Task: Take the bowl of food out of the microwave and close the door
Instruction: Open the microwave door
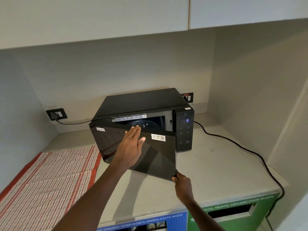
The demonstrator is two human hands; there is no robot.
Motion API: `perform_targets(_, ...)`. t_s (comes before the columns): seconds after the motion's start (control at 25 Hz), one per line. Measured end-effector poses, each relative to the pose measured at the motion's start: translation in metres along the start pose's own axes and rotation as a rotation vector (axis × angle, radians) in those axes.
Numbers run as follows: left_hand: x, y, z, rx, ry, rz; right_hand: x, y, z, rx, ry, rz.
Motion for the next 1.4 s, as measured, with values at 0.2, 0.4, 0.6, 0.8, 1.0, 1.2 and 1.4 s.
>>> perform_targets(0.2, -0.011, 0.023, 0.001, -0.034, 0.066, 0.004, 0.004, 0.037, 0.010, -0.025, -0.005, 0.037)
perform_targets(0.4, -0.027, 0.034, 0.009, -0.125, 0.168, 0.014, 0.009, 0.076, 0.023, -0.058, 0.026, 0.031)
perform_targets(0.6, -0.038, 0.056, 0.012, -0.220, 0.114, 0.083, 0.015, 0.105, 0.036, -0.117, 0.044, 0.076)
perform_targets(0.8, -0.050, 0.080, 0.007, -0.288, 0.234, 0.049, 0.024, 0.128, 0.045, -0.141, -0.048, 0.147)
perform_targets(1.0, -0.061, 0.103, 0.020, -0.335, 0.283, 0.028, 0.047, 0.149, 0.064, -0.220, -0.049, 0.231)
perform_targets(1.2, -0.076, 0.122, 0.036, -0.362, 0.300, 0.018, 0.078, 0.176, 0.092, -0.296, -0.012, 0.356)
perform_targets(1.4, -0.087, 0.141, 0.060, -0.411, 0.272, 0.065, 0.107, 0.198, 0.116, -0.365, 0.071, 0.401)
Point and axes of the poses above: each hand's wrist, its own y-axis away from the middle knuckle, its own x-axis out of the palm, z = x × y, the point moved 8 cm from there along -y, towards the middle knuckle, and after that the axes turned 1 degree about z, right-handed, at the moved point
